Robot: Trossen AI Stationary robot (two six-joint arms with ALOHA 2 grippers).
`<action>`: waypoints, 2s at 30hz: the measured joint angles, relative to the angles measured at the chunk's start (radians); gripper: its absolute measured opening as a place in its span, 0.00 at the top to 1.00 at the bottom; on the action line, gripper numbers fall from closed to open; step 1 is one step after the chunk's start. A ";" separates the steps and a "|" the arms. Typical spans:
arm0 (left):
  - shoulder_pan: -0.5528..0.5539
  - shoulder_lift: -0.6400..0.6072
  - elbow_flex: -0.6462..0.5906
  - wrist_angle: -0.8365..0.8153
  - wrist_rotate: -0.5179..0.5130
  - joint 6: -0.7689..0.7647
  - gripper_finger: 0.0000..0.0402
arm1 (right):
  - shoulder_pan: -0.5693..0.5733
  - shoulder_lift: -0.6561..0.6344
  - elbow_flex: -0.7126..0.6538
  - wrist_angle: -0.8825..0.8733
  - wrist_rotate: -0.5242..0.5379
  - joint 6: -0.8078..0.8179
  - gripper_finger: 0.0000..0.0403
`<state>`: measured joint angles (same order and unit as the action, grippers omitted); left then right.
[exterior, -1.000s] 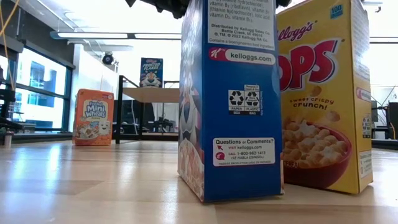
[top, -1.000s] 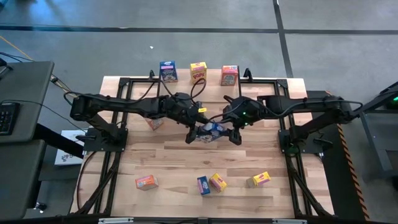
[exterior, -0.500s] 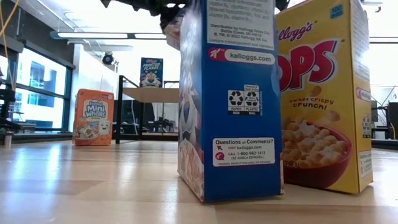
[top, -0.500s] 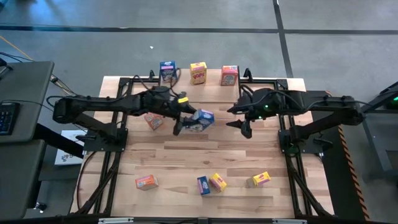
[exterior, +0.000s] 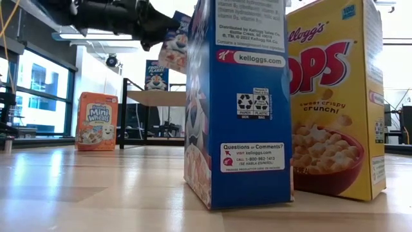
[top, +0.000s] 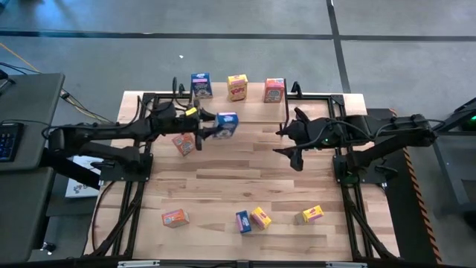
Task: Stack cereal on shelf
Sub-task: Put the top blue cereal box on the shelf
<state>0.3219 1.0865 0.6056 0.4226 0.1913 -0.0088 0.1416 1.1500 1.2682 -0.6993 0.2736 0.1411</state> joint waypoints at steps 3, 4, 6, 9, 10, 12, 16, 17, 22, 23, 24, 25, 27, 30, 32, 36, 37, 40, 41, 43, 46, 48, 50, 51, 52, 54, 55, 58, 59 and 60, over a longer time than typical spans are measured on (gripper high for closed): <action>0.042 -0.017 -0.042 0.049 0.000 0.018 0.54 | -0.002 0.000 0.000 -0.001 0.037 -0.010 0.33; 0.056 -0.021 -0.053 0.058 0.005 0.020 0.54 | -0.002 0.000 0.000 -0.001 0.043 -0.011 0.33; 0.084 -0.026 -0.065 0.064 0.010 0.021 0.54 | -0.002 0.000 0.000 -0.008 0.055 -0.011 0.33; 0.124 -0.028 -0.068 0.068 0.018 0.033 0.54 | -0.004 0.000 0.000 -0.026 0.068 -0.012 0.33; 0.140 -0.028 -0.068 0.068 0.029 0.044 0.54 | -0.004 0.000 0.000 -0.030 0.070 -0.012 0.33; 0.170 -0.028 -0.068 0.070 0.057 0.056 0.54 | -0.004 0.000 0.000 -0.035 0.071 -0.012 0.33; 0.231 -0.028 -0.068 0.069 0.084 0.057 0.54 | -0.004 0.000 -0.010 -0.054 0.071 -0.011 0.33; 0.244 -0.028 -0.068 0.067 0.092 0.057 0.54 | -0.004 0.000 -0.010 -0.057 0.072 -0.010 0.33; 0.313 -0.028 -0.068 0.042 0.165 0.061 0.54 | -0.004 0.000 -0.010 -0.060 0.072 -0.010 0.33; 0.328 -0.028 -0.068 0.042 0.179 0.064 0.54 | -0.004 0.000 -0.010 -0.061 0.072 -0.010 0.33; 0.342 -0.028 -0.068 0.043 0.186 0.070 0.54 | -0.004 0.000 -0.010 -0.061 0.072 -0.009 0.33; 0.356 -0.028 -0.068 0.043 0.190 0.072 0.54 | -0.004 0.000 -0.010 -0.061 0.072 -0.009 0.33; 0.387 -0.028 -0.068 0.043 0.193 0.073 0.54 | -0.004 0.000 -0.010 -0.060 0.072 -0.008 0.33; 0.437 -0.028 -0.068 0.043 0.223 0.073 0.54 | -0.004 0.000 -0.010 -0.060 0.072 0.002 0.33; 0.473 -0.027 -0.068 0.041 0.280 0.073 0.54 | -0.004 0.000 -0.010 -0.060 0.072 0.012 0.33; 0.538 -0.027 -0.068 0.034 0.332 0.073 0.54 | -0.004 0.000 -0.010 -0.060 0.072 0.015 0.33; 0.555 -0.027 -0.068 0.035 0.348 0.070 0.54 | -0.004 0.000 -0.010 -0.059 0.072 0.015 0.33; 0.595 -0.027 -0.067 0.030 0.397 0.065 0.54 | -0.004 0.000 -0.010 -0.057 0.072 0.015 0.33; 0.603 -0.024 -0.067 0.029 0.406 0.065 0.54 | -0.004 0.000 -0.010 -0.053 0.072 0.015 0.33; 0.612 -0.014 -0.067 0.026 0.411 0.063 0.54 | -0.004 0.000 -0.010 -0.042 0.072 0.015 0.33; 0.616 0.004 -0.067 0.029 0.419 0.055 0.54 | -0.004 0.000 -0.010 -0.029 0.072 0.015 0.33; 0.616 0.019 -0.067 0.034 0.421 0.062 0.54 | -0.004 0.001 -0.010 -0.029 0.072 0.015 0.33; 0.616 0.031 -0.066 0.049 0.421 0.063 0.54 | -0.004 0.001 -0.010 -0.029 0.072 0.015 0.33; 0.616 0.035 -0.066 0.056 0.421 0.063 0.54 | -0.004 0.001 -0.010 -0.029 0.072 0.016 0.33; 0.616 0.036 -0.066 0.057 0.421 0.062 0.54 | -0.004 0.001 -0.010 -0.029 0.072 0.017 0.33; 0.616 0.036 -0.066 0.065 0.421 0.061 0.54 | -0.004 0.001 -0.010 -0.030 0.072 0.018 0.33; 0.616 0.036 -0.066 0.070 0.421 0.054 0.54 | -0.004 0.001 -0.010 -0.030 0.072 0.018 0.33; 0.616 0.036 -0.066 0.072 0.420 0.046 0.54 | -0.004 0.001 -0.010 -0.030 0.068 0.018 0.33; 0.616 0.036 -0.066 0.069 0.420 0.040 0.54 | -0.004 0.001 -0.010 -0.030 0.068 0.017 0.33; 0.616 0.036 -0.066 0.069 0.419 0.030 0.54 | -0.004 0.001 -0.010 -0.030 0.068 0.016 0.33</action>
<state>0.9378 1.1221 0.5392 0.4915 0.6107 0.0216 0.1375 1.1507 1.2587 -0.7288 0.3414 0.1575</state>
